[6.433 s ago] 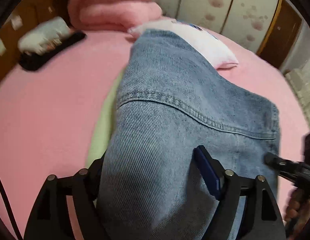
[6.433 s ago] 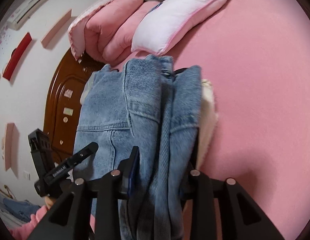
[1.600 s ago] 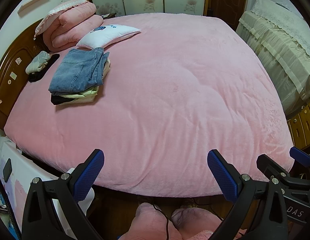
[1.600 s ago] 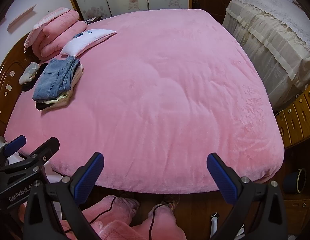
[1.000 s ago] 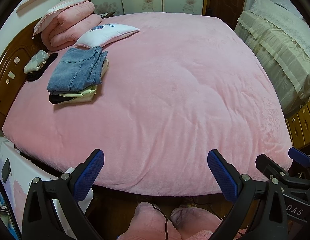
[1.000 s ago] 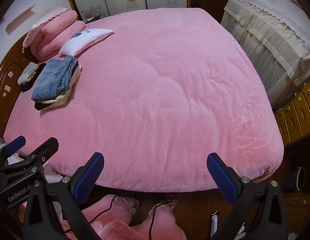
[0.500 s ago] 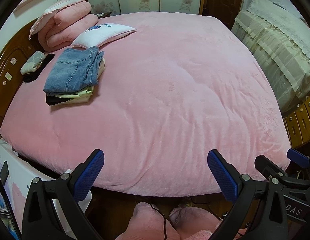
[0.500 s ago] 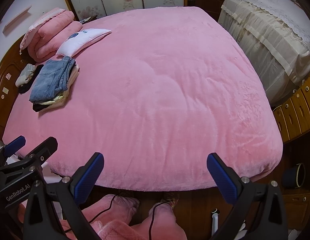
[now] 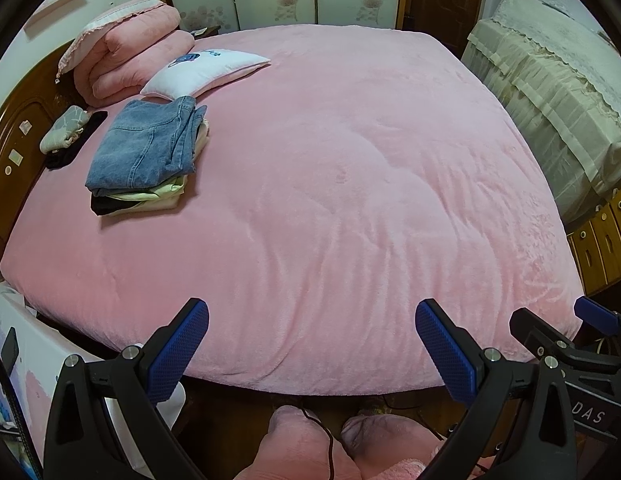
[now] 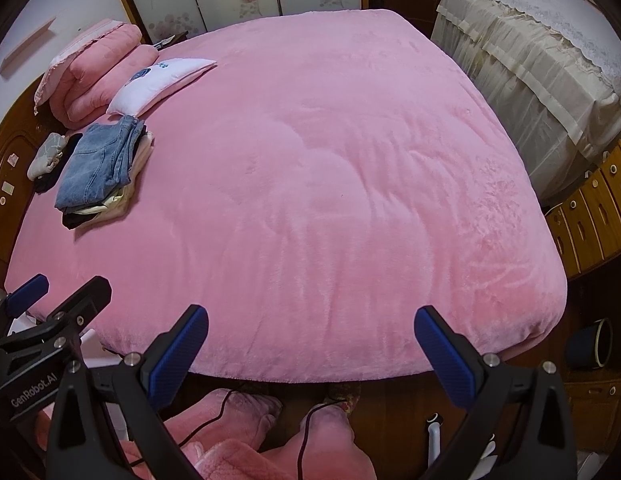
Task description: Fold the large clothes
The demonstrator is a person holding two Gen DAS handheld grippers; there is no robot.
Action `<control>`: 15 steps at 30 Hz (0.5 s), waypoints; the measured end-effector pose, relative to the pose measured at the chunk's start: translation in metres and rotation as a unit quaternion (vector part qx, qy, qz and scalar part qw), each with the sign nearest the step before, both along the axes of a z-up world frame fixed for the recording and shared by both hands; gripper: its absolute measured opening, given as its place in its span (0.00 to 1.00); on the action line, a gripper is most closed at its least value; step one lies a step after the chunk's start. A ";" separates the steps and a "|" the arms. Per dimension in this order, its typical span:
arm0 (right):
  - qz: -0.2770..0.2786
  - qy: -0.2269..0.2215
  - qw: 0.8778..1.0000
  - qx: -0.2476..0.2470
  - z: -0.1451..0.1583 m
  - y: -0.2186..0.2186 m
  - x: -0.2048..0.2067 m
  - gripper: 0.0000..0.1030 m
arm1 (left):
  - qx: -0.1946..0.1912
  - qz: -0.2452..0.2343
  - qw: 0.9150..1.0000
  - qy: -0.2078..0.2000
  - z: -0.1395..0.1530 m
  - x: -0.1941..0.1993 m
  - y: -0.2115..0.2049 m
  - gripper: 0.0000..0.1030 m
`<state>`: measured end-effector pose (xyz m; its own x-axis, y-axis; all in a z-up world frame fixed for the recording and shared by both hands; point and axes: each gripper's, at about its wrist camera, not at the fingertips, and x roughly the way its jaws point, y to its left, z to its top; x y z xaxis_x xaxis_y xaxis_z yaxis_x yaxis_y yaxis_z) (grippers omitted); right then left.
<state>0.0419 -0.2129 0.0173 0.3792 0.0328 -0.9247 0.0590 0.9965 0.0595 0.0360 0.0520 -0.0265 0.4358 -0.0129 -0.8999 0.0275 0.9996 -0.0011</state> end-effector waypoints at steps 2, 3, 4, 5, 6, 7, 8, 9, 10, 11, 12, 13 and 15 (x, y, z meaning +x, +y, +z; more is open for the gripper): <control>0.002 0.000 1.000 0.000 0.000 0.000 0.001 1.00 | 0.000 0.002 1.000 -0.001 0.001 0.000 0.000 0.99; 0.002 0.000 1.000 0.000 0.000 0.000 0.001 1.00 | 0.000 0.003 1.000 -0.001 0.001 0.000 0.001 0.99; 0.003 0.001 1.000 -0.001 0.000 0.000 0.001 1.00 | 0.000 0.003 1.000 -0.001 0.002 0.000 0.001 0.99; 0.004 0.001 1.000 -0.001 -0.001 0.001 0.001 1.00 | 0.000 0.004 1.000 0.000 0.002 0.000 0.001 0.99; 0.004 0.001 1.000 -0.001 -0.001 0.001 0.002 1.00 | -0.001 0.004 1.000 0.000 0.002 0.000 0.001 0.99; 0.005 0.002 1.000 -0.001 -0.001 0.000 0.002 1.00 | -0.001 0.004 1.000 0.000 0.002 0.000 0.001 0.99; 0.005 0.002 1.000 -0.001 -0.001 0.000 0.002 1.00 | -0.001 0.004 1.000 0.000 0.002 0.000 0.001 0.99; 0.005 0.002 1.000 -0.002 -0.001 0.000 0.002 1.00 | 0.000 0.005 1.000 0.000 0.002 0.000 0.001 0.99; 0.006 0.003 1.000 -0.002 -0.001 0.000 0.002 1.00 | 0.000 0.004 1.000 -0.001 0.002 0.000 0.001 0.99; 0.006 0.002 1.000 -0.002 -0.001 0.001 0.002 1.00 | 0.000 0.004 1.000 -0.001 0.002 0.001 0.002 0.99; 0.005 0.002 1.000 -0.002 -0.001 0.001 0.002 1.00 | 0.000 0.004 1.000 -0.001 0.002 0.001 0.002 0.99; 0.005 0.003 1.000 -0.002 -0.001 0.001 0.002 1.00 | 0.000 0.004 1.000 -0.001 0.002 0.001 0.002 0.99; 0.004 0.003 1.000 -0.002 -0.001 0.002 0.002 1.00 | 0.000 0.004 1.000 -0.001 0.002 0.001 0.002 0.99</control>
